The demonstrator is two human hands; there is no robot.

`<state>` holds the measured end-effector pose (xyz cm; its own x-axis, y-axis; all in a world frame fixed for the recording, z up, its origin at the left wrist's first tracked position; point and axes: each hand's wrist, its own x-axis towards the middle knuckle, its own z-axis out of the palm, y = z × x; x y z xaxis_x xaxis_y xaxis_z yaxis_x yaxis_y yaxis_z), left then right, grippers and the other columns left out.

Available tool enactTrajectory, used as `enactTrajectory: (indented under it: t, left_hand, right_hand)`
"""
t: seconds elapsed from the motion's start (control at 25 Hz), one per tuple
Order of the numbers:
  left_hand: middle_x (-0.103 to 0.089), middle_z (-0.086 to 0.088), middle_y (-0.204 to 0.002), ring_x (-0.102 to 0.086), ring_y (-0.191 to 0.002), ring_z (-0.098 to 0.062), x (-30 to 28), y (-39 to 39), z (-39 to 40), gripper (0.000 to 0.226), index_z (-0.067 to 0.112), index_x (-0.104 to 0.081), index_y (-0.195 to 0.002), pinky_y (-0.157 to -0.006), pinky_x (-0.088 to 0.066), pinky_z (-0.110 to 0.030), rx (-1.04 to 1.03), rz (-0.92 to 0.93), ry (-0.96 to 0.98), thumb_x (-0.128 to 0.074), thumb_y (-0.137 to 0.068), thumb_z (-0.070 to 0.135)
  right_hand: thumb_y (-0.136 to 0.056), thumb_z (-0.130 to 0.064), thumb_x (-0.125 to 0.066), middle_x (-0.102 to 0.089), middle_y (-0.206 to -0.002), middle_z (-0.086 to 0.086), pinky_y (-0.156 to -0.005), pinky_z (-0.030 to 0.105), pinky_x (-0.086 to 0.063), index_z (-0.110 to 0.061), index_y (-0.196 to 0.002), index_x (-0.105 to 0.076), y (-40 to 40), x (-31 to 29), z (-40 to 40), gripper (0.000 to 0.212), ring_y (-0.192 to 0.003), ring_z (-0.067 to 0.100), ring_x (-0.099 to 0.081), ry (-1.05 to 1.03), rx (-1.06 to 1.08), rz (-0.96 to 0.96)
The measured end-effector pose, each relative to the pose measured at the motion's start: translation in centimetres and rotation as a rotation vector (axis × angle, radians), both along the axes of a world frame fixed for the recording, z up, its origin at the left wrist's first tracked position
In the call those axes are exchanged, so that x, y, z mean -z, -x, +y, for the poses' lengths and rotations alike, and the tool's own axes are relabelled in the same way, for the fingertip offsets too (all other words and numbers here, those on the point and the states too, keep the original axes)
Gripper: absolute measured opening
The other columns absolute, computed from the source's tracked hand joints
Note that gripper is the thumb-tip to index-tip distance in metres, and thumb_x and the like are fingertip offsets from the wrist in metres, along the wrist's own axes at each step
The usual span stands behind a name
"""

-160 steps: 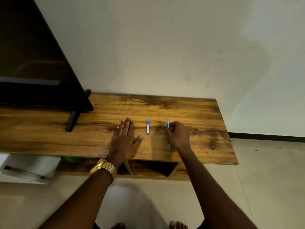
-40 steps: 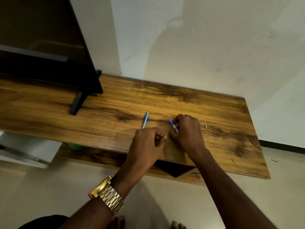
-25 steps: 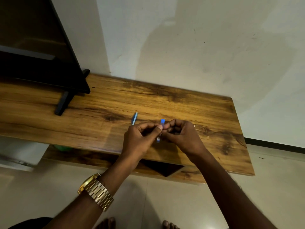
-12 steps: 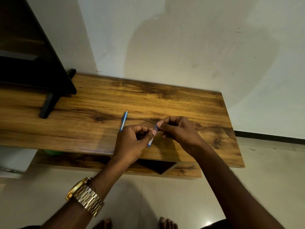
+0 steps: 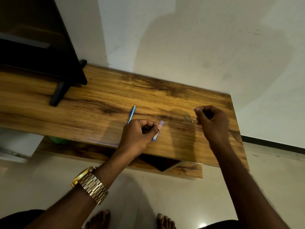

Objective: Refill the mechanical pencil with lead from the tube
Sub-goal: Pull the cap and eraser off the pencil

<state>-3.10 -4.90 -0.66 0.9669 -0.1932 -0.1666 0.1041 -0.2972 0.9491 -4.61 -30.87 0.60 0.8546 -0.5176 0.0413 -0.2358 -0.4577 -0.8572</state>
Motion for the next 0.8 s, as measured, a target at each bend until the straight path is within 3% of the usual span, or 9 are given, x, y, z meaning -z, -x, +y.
enactTrajectory:
  t: [0.12,0.28,0.36,0.44,0.52,0.56,0.6,0.72,0.8]
  left_hand:
    - [-0.082,0.014,-0.095,-0.075,-0.091,0.002,-0.3,-0.4,0.6,0.013,0.023,-0.084,-0.105,-0.077,-0.055,-0.010,-0.039,-0.002,0.023,-0.082,-0.095,0.031]
    - [-0.081,0.015,-0.094,-0.072,-0.094,0.007,-0.5,0.0,0.5,0.012,0.023,-0.084,-0.105,-0.072,-0.051,-0.003,-0.018,-0.002,0.026,-0.081,-0.095,0.030]
    - [-0.080,0.016,-0.093,-0.071,-0.094,0.009,-0.4,0.1,0.3,0.011,0.025,-0.083,-0.103,-0.072,-0.050,-0.002,-0.015,-0.005,0.025,-0.081,-0.095,0.031]
    - [-0.080,0.016,-0.093,-0.071,-0.092,0.010,-0.5,0.1,0.3,0.009,0.026,-0.083,-0.102,-0.071,-0.050,-0.001,-0.014,0.005,0.020,-0.081,-0.095,0.031]
    - [-0.080,0.014,-0.092,-0.072,-0.091,0.007,-0.5,0.4,0.4,0.008,0.026,-0.082,-0.102,-0.072,-0.052,-0.005,-0.021,0.011,0.028,-0.080,-0.095,0.031]
    - [-0.081,0.012,-0.093,-0.074,-0.092,0.003,-0.7,0.5,0.3,0.009,0.025,-0.083,-0.102,-0.076,-0.053,-0.008,-0.026,0.016,0.043,-0.080,-0.096,0.031]
    - [-0.082,0.009,-0.094,-0.075,-0.094,-0.001,-1.1,0.6,0.1,0.010,0.023,-0.083,-0.103,-0.081,-0.056,-0.014,-0.021,0.026,0.069,-0.079,-0.096,0.030]
    - [-0.085,-0.001,-0.094,-0.081,-0.092,-0.013,-2.3,0.7,-0.3,0.013,0.016,-0.083,-0.104,-0.084,-0.064,-0.026,0.049,0.113,0.233,-0.077,-0.098,0.025]
    - [-0.085,-0.002,-0.092,-0.082,-0.086,-0.015,-2.9,0.7,-0.1,0.014,0.015,-0.083,-0.103,-0.077,-0.065,-0.026,0.083,0.137,0.269,-0.077,-0.097,0.026]
  right_hand:
    - [-0.097,-0.024,-0.082,-0.074,-0.087,-0.009,-0.075,0.014,-0.047,-0.021,-0.103,-0.078,0.0,1.0,-1.6,0.007,-0.084,0.011,-0.072,0.335,0.043,0.088]
    - [-0.096,-0.018,-0.083,-0.073,-0.087,-0.007,-0.071,0.003,-0.040,-0.018,-0.102,-0.080,-0.5,2.0,-2.2,0.007,-0.077,0.001,-0.063,0.434,-0.026,0.150]
    - [-0.094,-0.014,-0.084,-0.073,-0.089,-0.007,-0.073,0.006,-0.043,-0.017,-0.104,-0.082,-0.4,2.0,-2.4,0.010,-0.078,0.000,-0.064,0.458,-0.074,0.169]
    - [-0.093,-0.013,-0.085,-0.074,-0.091,-0.006,-0.084,0.021,-0.057,-0.015,-0.107,-0.083,-0.2,1.8,-2.4,0.014,-0.082,0.005,-0.068,0.426,-0.087,0.164]
    - [-0.096,-0.022,-0.084,-0.076,-0.093,-0.005,-0.091,0.022,-0.058,-0.017,-0.109,-0.082,0.4,1.1,-2.0,0.015,-0.086,0.011,-0.074,0.369,0.044,0.060]
    - [-0.099,-0.029,-0.080,-0.079,-0.096,-0.003,-0.092,0.020,-0.058,-0.018,-0.109,-0.081,0.7,0.8,-1.8,0.016,-0.089,0.015,-0.076,0.216,0.142,-0.053]
    - [-0.103,-0.037,-0.074,-0.080,-0.102,0.002,-0.093,0.026,-0.059,-0.016,-0.111,-0.079,0.9,0.3,-1.3,0.022,-0.095,0.020,-0.078,-0.102,0.189,-0.172]
    - [-0.105,-0.065,-0.052,-0.072,-0.140,0.024,-0.110,0.044,-0.055,-0.004,-0.139,-0.065,0.4,-0.1,3.0,0.071,-0.129,0.034,-0.072,-1.228,-0.092,-0.329]
    - [-0.098,-0.079,-0.043,-0.059,-0.156,0.027,-0.122,0.047,-0.045,0.002,-0.154,-0.052,-0.9,0.3,6.9,0.098,-0.147,0.039,-0.058,-1.555,-0.256,-0.304]
